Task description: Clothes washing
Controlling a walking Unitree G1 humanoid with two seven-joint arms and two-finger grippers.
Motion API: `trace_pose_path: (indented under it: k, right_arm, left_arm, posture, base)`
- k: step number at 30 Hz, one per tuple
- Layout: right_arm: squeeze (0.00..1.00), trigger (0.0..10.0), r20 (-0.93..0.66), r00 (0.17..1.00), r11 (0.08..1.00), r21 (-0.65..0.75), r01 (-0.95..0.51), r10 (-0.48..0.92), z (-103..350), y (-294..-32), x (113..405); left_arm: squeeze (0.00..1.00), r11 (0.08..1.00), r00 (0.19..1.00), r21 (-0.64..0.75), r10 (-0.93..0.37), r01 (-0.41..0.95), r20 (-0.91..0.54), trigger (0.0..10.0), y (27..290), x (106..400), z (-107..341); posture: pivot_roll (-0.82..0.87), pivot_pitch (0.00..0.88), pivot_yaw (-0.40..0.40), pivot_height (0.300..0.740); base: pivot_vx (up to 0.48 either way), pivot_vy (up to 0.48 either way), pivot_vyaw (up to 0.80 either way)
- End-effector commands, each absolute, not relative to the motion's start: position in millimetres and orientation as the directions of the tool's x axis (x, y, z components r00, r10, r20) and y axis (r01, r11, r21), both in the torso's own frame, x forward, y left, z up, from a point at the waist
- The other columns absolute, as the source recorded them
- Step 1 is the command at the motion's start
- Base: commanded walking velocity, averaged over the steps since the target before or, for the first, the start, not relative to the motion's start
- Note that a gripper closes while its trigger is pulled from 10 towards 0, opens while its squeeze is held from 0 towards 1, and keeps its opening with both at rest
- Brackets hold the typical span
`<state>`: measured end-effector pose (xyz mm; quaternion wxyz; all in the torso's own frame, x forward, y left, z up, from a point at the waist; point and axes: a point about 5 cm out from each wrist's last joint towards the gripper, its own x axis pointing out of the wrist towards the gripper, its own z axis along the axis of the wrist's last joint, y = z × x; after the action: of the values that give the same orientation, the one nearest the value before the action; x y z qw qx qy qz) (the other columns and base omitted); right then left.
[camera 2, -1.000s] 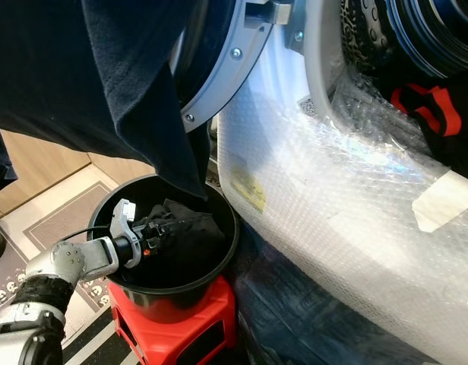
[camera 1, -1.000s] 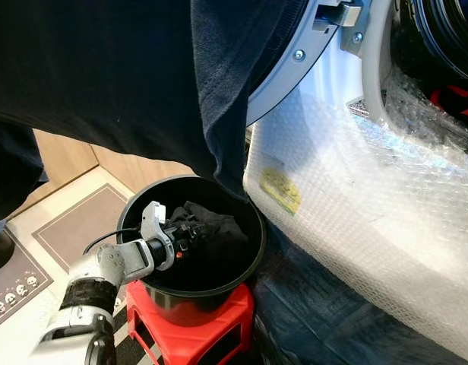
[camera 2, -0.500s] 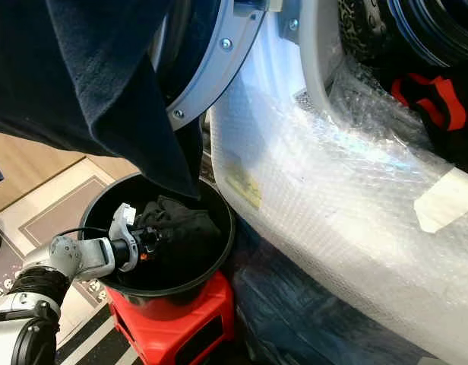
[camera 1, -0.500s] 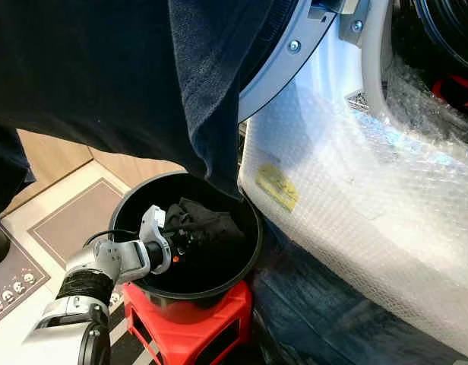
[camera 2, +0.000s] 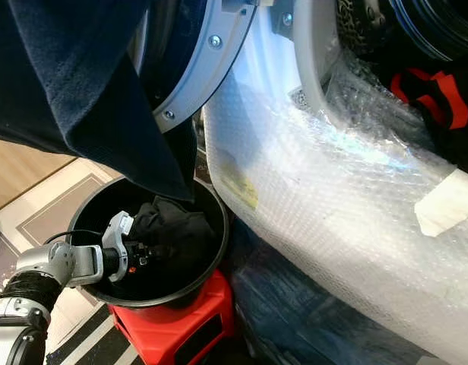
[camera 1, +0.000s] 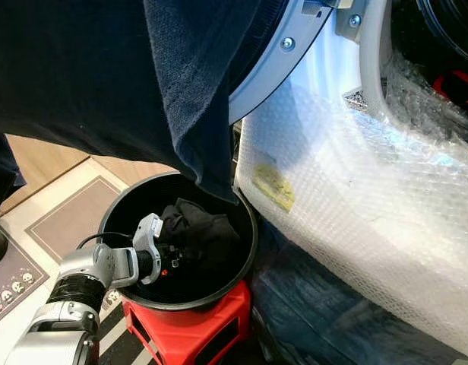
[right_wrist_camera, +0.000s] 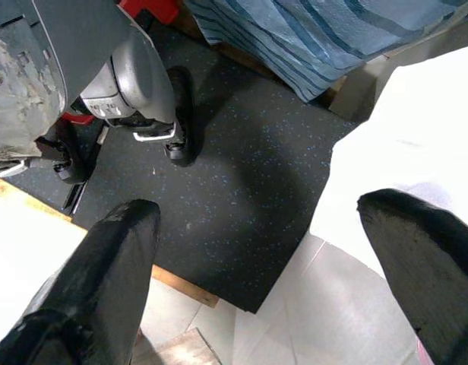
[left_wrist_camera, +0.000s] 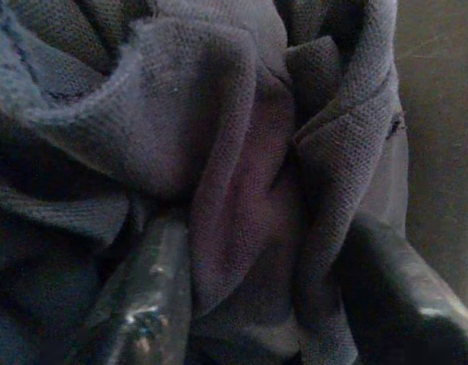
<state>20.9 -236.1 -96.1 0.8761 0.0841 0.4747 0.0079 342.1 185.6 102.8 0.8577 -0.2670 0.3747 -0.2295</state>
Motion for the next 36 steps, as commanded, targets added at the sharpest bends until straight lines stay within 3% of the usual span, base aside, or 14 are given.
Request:
trace_pose_path:
  k: [1, 21, 36]
  right_arm:
    - [0.0, 10.0, -0.857, 0.508, 0.985, 0.148, 0.088, 0.083, -97, -238, 3]
    - [0.0, 10.0, -0.859, 0.504, 0.985, 0.15, 0.087, 0.086, -98, -237, 7]
    - [0.0, 10.0, -0.852, 0.516, 0.984, 0.153, 0.092, 0.085, -103, -232, 39]
  left_arm:
    - [0.0, 0.783, 0.584, -0.608, -0.556, 0.131, -0.591, 0.0, 196, 329, 82]
    - [0.0, 0.805, 0.63, -0.58, -0.516, 0.125, -0.58, 0.0, 202, 332, 86]
    - [0.0, 0.893, 0.8, -0.425, -0.36, 0.147, -0.481, 0.0, 220, 349, 111]
  posture:
    - [-0.22, 0.266, -0.111, 0.74]
    - [-0.21, 0.25, -0.108, 0.74]
    - [-0.18, 0.159, -0.088, 0.74]
  base:
    - [0.0, 0.0, 0.0]
    - [0.0, 0.0, 0.0]
    - [0.0, 0.0, 0.0]
